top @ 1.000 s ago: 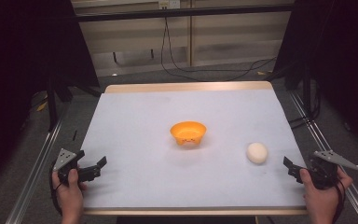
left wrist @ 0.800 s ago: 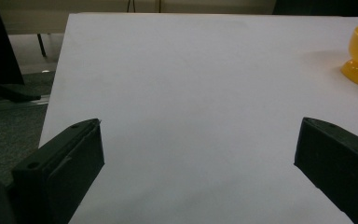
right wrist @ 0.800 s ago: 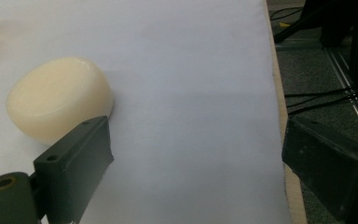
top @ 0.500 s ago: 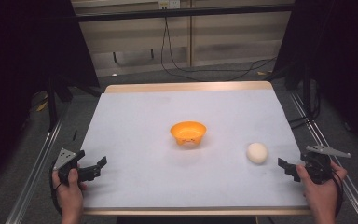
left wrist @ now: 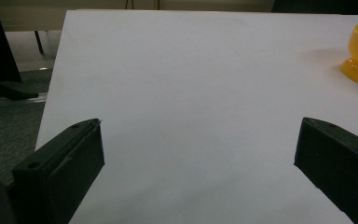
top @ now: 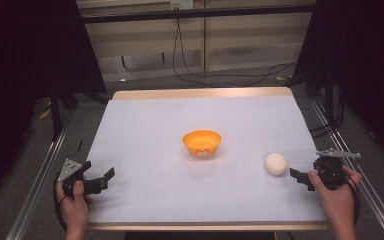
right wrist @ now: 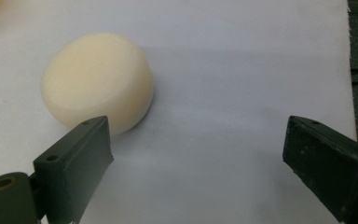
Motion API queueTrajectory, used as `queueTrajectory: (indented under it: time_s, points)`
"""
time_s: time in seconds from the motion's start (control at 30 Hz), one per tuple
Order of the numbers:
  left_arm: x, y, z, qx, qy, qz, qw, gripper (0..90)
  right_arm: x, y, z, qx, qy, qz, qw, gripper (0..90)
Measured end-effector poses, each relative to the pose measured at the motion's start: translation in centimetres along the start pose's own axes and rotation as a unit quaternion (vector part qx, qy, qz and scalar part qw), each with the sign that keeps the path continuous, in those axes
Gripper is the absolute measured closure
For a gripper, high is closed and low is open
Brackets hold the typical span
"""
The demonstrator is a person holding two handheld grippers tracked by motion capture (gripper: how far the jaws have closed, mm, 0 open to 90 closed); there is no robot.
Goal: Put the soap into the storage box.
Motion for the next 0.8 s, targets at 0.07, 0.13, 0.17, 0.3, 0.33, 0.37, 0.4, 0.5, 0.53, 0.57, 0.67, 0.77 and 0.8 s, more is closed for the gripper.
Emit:
queueTrajectory:
  time_s: [0.07, 0.13, 0.17, 0.3, 0.33, 0.37, 0.4, 0.5, 0.53, 0.57, 0.67, 0.77, 0.8]
  points:
    - [0.0, 0.0, 0.0, 0.001, 0.000, 0.001, 1.0000, 1.2, 0.2, 0.2, -0.2, 0.004, -0.003, -0.003, 1.0000, 7.4]
    - [0.0, 0.0, 0.0, 0.001, 0.000, 0.002, 1.0000, 1.3, 0.4, 0.4, -0.5, 0.008, -0.008, -0.006, 0.9999, 7.4]
    - [0.0, 0.0, 0.0, 0.001, 0.000, 0.002, 1.0000, 1.3, 0.7, 0.5, -0.7, 0.012, -0.010, -0.008, 0.9998, 7.4]
    - [0.0, 0.0, 0.0, 0.002, 0.000, 0.002, 1.0000, 1.3, 0.9, 0.7, -0.9, 0.015, -0.011, -0.011, 0.9998, 7.4]
    - [0.0, 0.0, 0.0, 0.001, 0.000, 0.002, 1.0000, 1.3, 1.1, 0.8, -1.0, 0.017, -0.013, -0.013, 0.9997, 7.4]
    - [0.0, 0.0, 0.0, 0.002, 0.000, 0.002, 1.0000, 1.3, 1.1, 0.8, -1.0, 0.017, -0.013, -0.013, 0.9997, 7.4]
    - [0.0, 0.0, 0.0, 0.002, 0.000, 0.002, 1.0000, 1.3, 1.2, 0.8, -1.0, 0.020, -0.010, -0.013, 0.9997, 7.4]
    - [0.0, 0.0, 0.0, 0.002, -0.001, 0.003, 1.0000, 1.3, 1.5, 0.9, -1.4, 0.014, -0.018, -0.016, 0.9996, 7.4]
    - [0.0, 0.1, 0.0, 0.002, -0.001, 0.003, 1.0000, 1.3, 1.6, 0.9, -1.5, 0.014, -0.023, -0.017, 0.9995, 7.4]
    - [0.0, 0.1, 0.0, 0.002, -0.001, 0.003, 1.0000, 1.3, 1.7, 0.8, -1.6, 0.013, -0.024, -0.018, 0.9995, 7.4]
    - [0.0, 0.1, 0.0, 0.002, -0.001, 0.003, 1.0000, 1.3, 2.1, 0.8, -2.0, 0.013, -0.023, -0.022, 0.9994, 7.2]
    - [0.0, 0.1, 0.0, 0.003, -0.001, 0.002, 1.0000, 1.3, 2.4, 1.0, -2.4, 0.013, -0.025, -0.024, 0.9993, 7.0]
    - [0.0, 0.1, 0.0, 0.003, -0.001, 0.002, 1.0000, 1.2, 2.5, 1.0, -2.5, 0.014, -0.024, -0.024, 0.9993, 6.9]
Point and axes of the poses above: each handheld gripper's, and its own axes: y roughly forward along the jaws, z roughly out of its underside, x roughly to its left, the point moved 1 cm from there along y, roughly forward along the jaws, and after that the axes turned 6 degrees about -x, right-handed, at the moved point
